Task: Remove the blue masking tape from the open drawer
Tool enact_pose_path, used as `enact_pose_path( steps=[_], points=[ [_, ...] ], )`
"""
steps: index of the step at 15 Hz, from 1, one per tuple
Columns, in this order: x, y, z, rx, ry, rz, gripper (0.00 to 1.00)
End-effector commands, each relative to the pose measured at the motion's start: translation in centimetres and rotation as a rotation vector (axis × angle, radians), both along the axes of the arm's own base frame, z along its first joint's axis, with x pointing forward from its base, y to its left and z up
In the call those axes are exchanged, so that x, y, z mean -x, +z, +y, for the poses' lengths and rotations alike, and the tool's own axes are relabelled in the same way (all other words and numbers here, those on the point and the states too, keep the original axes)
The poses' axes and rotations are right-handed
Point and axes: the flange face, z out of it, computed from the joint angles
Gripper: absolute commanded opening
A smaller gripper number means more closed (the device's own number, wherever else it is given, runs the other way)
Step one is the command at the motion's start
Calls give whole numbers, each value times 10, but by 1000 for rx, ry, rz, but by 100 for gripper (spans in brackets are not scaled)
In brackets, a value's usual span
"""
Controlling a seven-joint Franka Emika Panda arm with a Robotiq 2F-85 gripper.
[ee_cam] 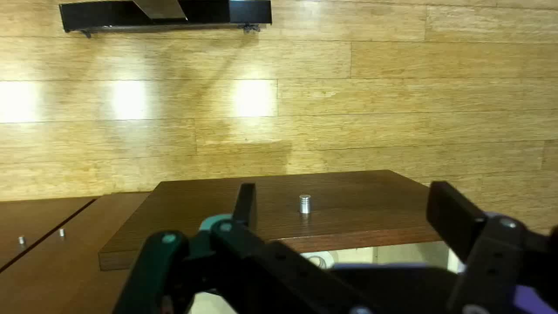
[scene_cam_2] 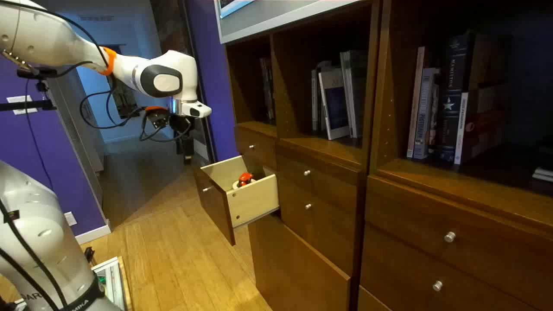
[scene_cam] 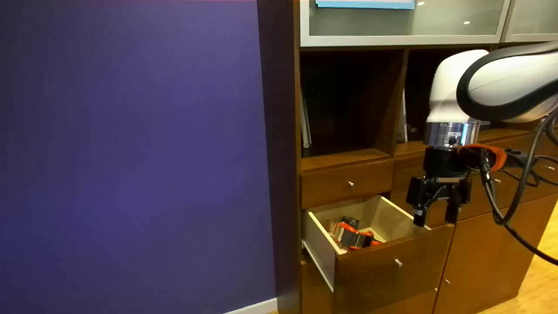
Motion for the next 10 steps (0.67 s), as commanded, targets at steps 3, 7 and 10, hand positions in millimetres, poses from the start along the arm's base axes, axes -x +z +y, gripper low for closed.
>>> enact_pose_path(
  steps=[3,7,10],
  points=[
    [0,1,0,0,0,0,100],
    [0,1,0,0,0,0,100],
    [-23,-3,3,14,80,-58,100]
  ],
)
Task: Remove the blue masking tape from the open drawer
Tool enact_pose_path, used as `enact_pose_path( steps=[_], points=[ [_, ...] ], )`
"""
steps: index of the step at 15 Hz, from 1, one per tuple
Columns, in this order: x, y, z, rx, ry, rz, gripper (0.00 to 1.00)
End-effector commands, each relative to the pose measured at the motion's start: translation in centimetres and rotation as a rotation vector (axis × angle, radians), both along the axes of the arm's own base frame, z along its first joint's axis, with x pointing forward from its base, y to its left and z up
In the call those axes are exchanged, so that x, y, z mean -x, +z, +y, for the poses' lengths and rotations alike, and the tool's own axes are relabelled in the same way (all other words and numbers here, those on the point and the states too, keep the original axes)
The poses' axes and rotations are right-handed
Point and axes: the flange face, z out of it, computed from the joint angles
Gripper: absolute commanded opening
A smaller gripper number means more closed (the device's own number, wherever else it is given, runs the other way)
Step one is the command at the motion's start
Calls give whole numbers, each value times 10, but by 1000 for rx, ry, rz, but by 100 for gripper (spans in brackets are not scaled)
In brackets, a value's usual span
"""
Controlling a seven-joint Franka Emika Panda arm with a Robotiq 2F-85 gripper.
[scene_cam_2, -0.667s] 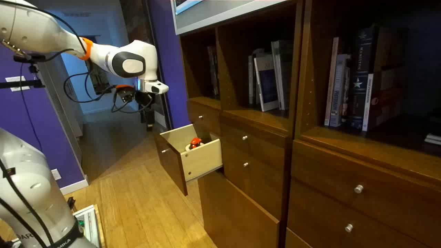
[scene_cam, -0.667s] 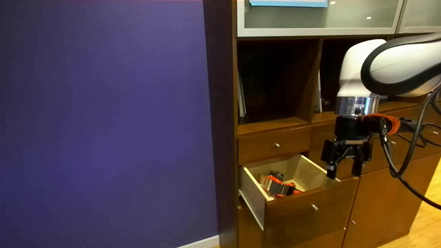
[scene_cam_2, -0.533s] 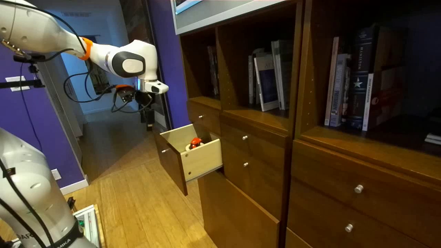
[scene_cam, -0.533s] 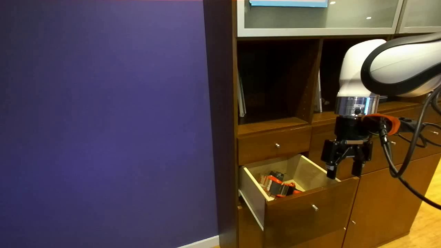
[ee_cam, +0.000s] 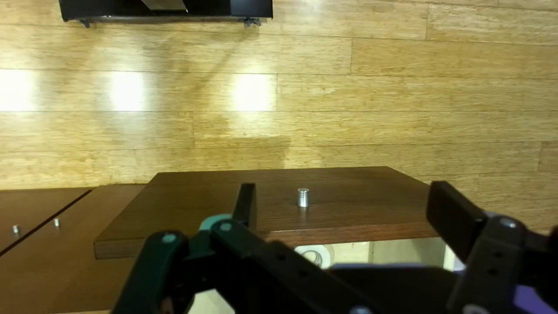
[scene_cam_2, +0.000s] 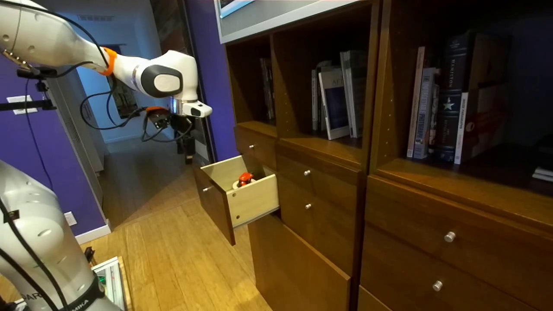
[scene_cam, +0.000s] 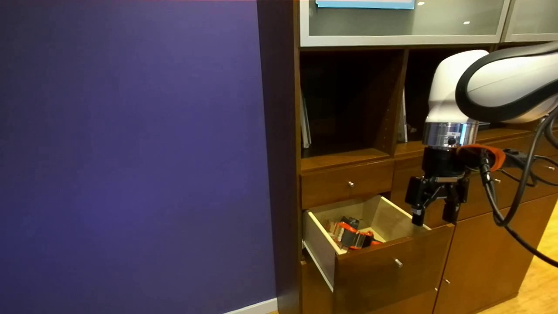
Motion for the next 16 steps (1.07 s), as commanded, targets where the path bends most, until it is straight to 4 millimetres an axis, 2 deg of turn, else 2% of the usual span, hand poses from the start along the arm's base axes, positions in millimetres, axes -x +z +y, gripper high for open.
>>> enact_pose_path(
  steps=[1,4,8,11,16],
  points=[
    [-28,-3,4,24,74,-59,100],
    [-58,-9,6,35,118,-95,100],
    [-95,-29,-2,72,158,-139,100],
    [-120,-57,-11,93,202,-152,100],
    [-150,-102,-18,100,273,-174,100]
  ],
)
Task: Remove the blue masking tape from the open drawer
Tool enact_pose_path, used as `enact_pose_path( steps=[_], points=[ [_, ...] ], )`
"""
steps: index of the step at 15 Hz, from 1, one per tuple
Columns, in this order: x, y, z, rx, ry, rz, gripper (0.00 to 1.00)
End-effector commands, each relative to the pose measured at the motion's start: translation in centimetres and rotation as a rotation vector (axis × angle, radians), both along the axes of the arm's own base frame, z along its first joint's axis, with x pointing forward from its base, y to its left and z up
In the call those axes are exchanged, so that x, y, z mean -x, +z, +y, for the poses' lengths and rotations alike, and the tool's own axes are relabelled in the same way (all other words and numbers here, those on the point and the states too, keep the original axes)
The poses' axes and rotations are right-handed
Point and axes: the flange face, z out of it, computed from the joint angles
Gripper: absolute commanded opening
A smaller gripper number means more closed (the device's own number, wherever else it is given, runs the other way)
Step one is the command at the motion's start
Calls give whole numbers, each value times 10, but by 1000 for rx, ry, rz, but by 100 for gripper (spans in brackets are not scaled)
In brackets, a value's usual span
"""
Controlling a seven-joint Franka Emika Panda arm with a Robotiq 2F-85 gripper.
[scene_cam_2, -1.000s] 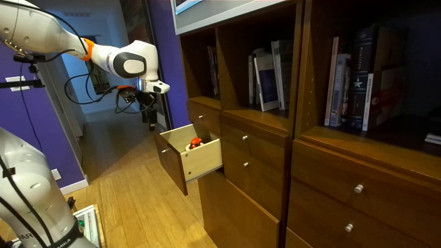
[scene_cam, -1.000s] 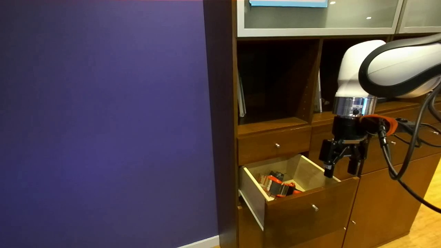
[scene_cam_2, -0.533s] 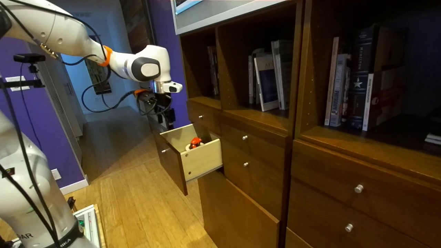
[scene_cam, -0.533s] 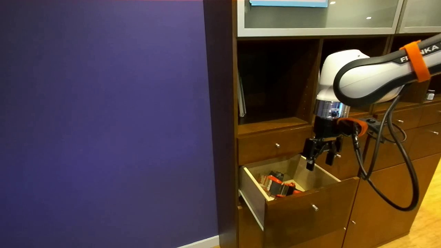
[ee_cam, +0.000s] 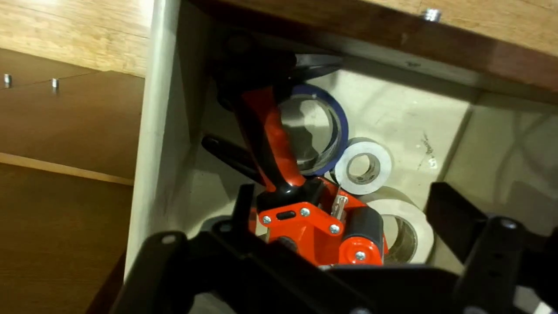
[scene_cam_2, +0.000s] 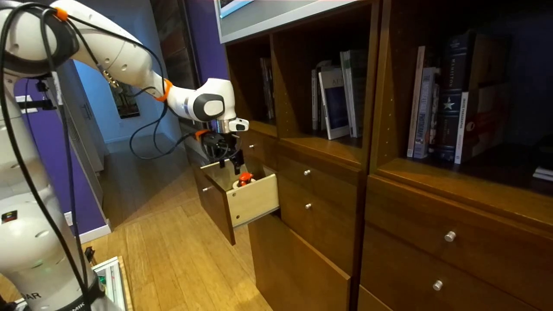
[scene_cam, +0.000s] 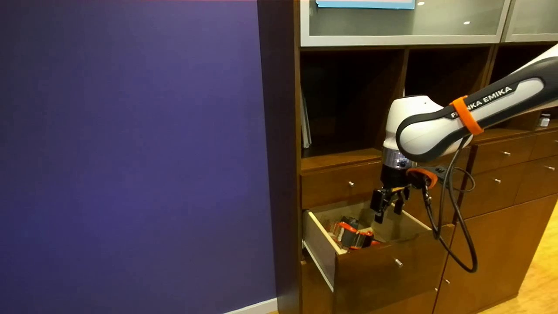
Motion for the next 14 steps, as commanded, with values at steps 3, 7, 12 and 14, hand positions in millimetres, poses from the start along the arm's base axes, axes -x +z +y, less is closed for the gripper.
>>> enact_pose_path(
  steps=[3,7,12,14],
  points=[
    [-38,-42,-6,70,91,-45,100],
    [-38,-55,-10,92,100,-47,100],
    [-40,-61,-11,95,100,-42,100],
    [-40,-60,-11,95,100,-43,100]
  ],
)
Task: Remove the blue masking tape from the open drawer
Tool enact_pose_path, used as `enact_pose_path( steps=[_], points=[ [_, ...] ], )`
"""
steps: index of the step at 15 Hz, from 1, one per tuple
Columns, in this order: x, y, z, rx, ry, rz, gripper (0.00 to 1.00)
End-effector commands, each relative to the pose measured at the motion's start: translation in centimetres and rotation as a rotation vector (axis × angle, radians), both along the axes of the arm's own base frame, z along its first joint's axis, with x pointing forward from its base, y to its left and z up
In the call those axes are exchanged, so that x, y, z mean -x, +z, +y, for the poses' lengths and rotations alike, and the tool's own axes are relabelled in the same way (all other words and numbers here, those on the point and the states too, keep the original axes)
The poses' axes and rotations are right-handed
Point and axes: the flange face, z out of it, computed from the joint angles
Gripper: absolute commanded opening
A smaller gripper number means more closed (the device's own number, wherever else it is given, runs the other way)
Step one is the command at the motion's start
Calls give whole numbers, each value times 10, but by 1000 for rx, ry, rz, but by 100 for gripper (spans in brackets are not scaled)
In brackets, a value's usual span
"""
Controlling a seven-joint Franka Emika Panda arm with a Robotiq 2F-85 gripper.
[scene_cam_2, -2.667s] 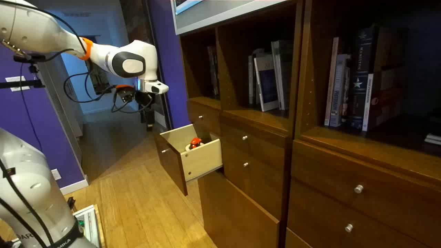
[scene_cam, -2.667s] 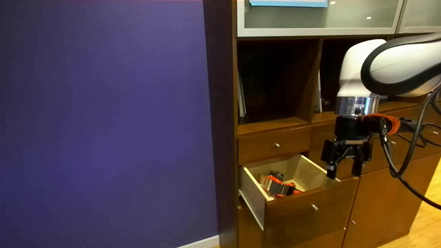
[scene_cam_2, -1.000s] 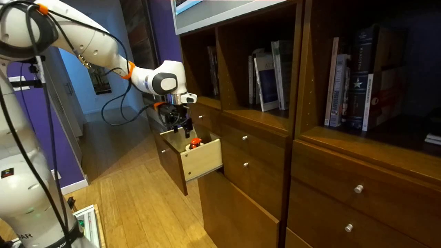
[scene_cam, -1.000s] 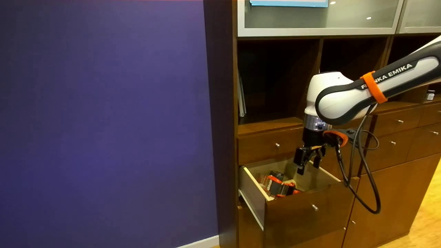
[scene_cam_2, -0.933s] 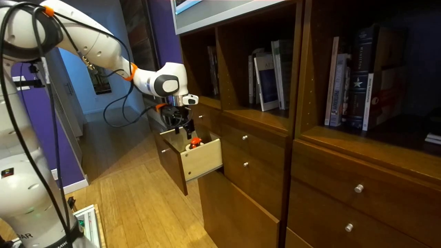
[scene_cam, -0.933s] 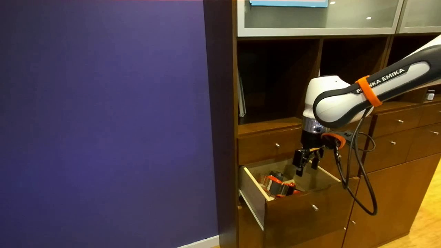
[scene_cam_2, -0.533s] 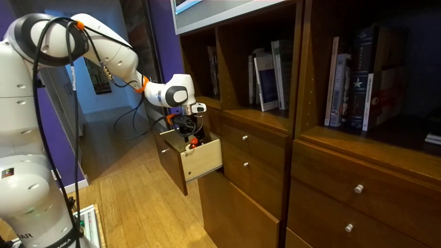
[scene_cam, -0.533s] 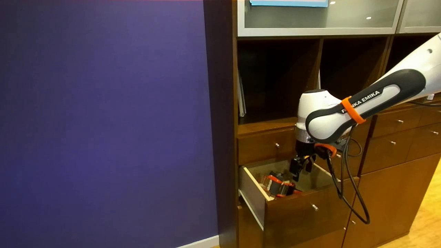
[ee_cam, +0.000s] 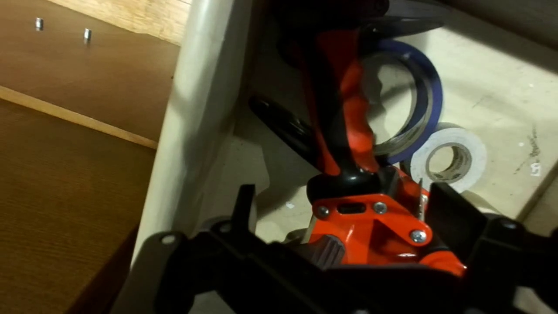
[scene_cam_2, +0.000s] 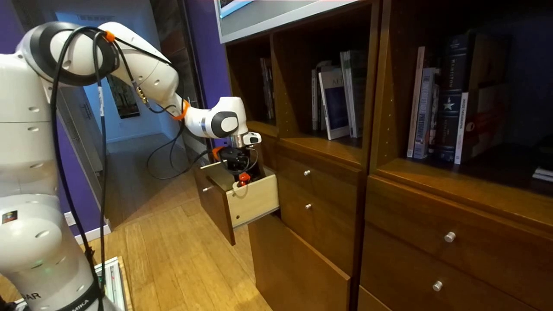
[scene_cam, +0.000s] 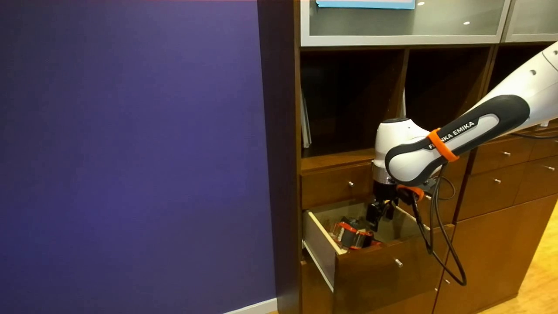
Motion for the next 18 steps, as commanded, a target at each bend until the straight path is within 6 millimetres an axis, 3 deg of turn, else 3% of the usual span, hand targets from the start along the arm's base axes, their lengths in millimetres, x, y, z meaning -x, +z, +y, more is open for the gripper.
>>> enact_pose_path(
  steps=[1,9,18],
  points=[
    [-1,-1,0,-5,26,6,100],
    [-7,-20,-4,23,195,9,100],
    [1,-28,10,4,311,44,100]
  ],
)
